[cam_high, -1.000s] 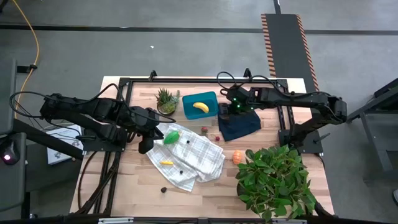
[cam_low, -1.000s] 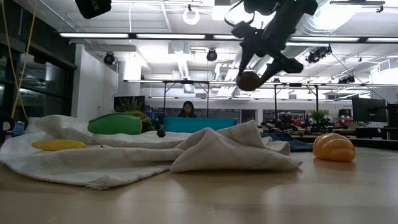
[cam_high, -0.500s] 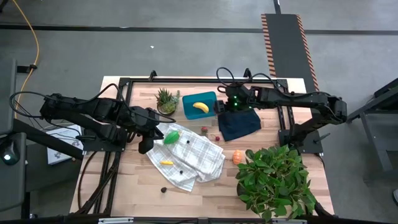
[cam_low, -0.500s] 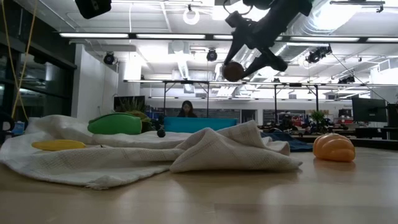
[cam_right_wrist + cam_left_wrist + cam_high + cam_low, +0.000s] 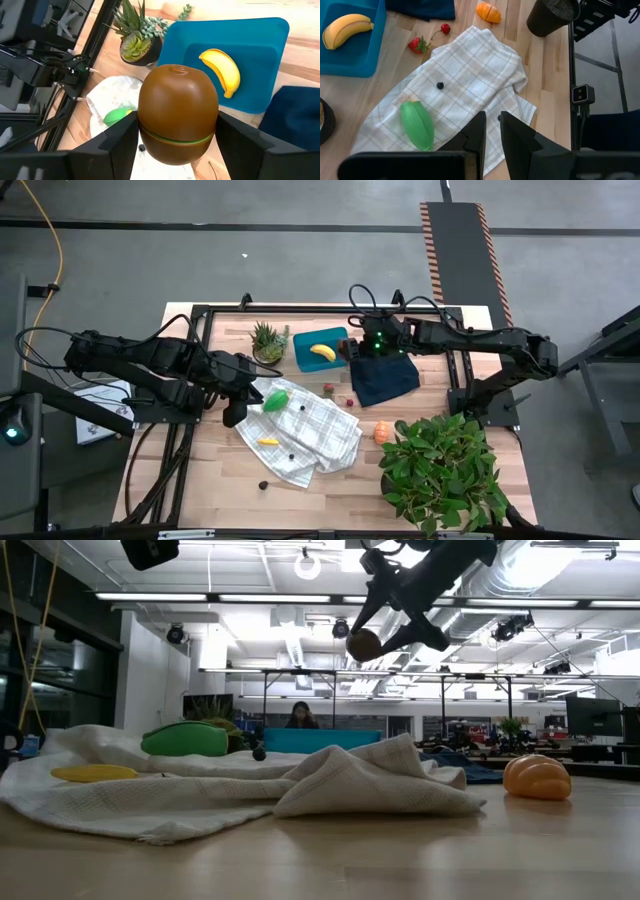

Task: Pick and placing Produce into tupperware
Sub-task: Put the kiwi into the blue bin

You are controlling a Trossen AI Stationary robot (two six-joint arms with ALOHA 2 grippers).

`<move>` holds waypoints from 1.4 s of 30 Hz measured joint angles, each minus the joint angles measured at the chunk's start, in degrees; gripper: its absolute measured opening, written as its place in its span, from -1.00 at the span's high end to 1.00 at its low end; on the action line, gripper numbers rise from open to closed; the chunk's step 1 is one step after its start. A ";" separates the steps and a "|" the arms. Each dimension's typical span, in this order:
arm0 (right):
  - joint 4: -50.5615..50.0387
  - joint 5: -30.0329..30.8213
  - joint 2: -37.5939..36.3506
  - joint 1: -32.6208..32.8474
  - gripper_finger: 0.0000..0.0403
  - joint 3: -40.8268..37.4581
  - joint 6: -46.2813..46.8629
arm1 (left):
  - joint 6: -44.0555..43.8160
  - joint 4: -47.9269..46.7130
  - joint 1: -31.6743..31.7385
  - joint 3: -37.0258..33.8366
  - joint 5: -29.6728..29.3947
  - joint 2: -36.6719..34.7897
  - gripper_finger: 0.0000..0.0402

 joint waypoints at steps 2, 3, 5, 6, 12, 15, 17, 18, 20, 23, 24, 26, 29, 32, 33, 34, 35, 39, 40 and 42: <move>0.69 0.00 0.00 -0.02 -0.11 0.00 -0.45 | 0.00 0.01 0.00 0.00 0.00 0.00 0.77; 1.16 0.00 0.00 -0.04 -0.11 0.00 -0.68 | 0.00 0.01 0.00 0.00 0.00 0.00 0.77; 1.96 0.02 0.00 -0.08 -0.11 0.00 -1.21 | 0.00 0.01 0.00 0.00 0.00 0.00 0.77; 2.50 0.00 0.00 -0.19 -0.11 0.00 -1.41 | 0.00 0.01 0.00 0.00 0.00 0.00 0.77; 5.40 0.02 0.00 -1.62 -0.11 0.00 -1.88 | 0.00 0.01 0.00 -0.01 -0.02 0.02 0.77; 6.13 0.00 0.02 -2.53 -0.11 0.00 -1.93 | 0.00 0.01 0.00 0.00 -0.02 0.01 0.77; 7.11 0.00 0.11 -3.04 -0.11 0.00 -2.42 | -0.01 0.01 0.00 0.00 -0.03 0.01 0.77; 7.94 0.02 0.37 -3.22 -0.11 0.00 -2.80 | 0.00 0.01 0.00 0.00 -0.12 0.00 0.77; 8.90 -0.02 1.15 -3.71 -0.11 0.00 -2.98 | -0.02 0.01 0.00 0.00 -0.71 0.02 0.77; 11.36 -1.19 3.48 -4.30 -0.11 0.00 -2.92 | -0.02 0.02 0.00 0.00 -1.57 0.02 0.77; 11.83 -1.51 4.25 -4.46 -0.11 -0.01 -2.65 | -0.02 0.02 0.00 0.00 -1.71 0.02 0.77; 13.55 -1.73 5.80 -4.59 -0.11 -0.04 -2.45 | -0.02 0.03 0.00 0.00 -1.83 0.02 0.77; 14.91 -1.75 7.70 -4.96 -0.11 -0.04 -2.38 | -0.02 0.03 0.00 0.00 -1.97 0.02 0.77; 14.75 -1.98 9.28 -5.25 -0.11 -0.02 -2.34 | -0.02 0.01 0.00 0.00 -1.97 0.02 0.77; 14.23 -2.09 9.77 -5.30 -0.11 0.30 -2.27 | -0.02 0.01 0.00 0.00 -1.97 0.02 0.77; 13.57 -2.10 10.44 -5.33 -0.11 0.80 -2.31 | -0.02 0.01 0.00 0.00 -1.97 0.02 0.77; 12.98 -2.12 11.20 -5.33 -0.11 1.64 -2.46 | -0.02 0.03 0.00 0.00 -1.97 0.02 0.77; 8.99 -2.16 15.30 -5.33 -0.11 7.64 -5.14 | -0.02 0.01 0.00 0.00 -1.97 0.02 0.77; 7.43 -2.19 16.64 -5.33 -0.11 9.68 -6.10 | -0.02 0.01 0.00 0.00 -1.97 0.02 0.77; 2.72 -2.12 19.53 -5.47 -0.11 14.10 -7.54 | -0.02 0.01 0.00 0.00 -1.97 0.02 0.77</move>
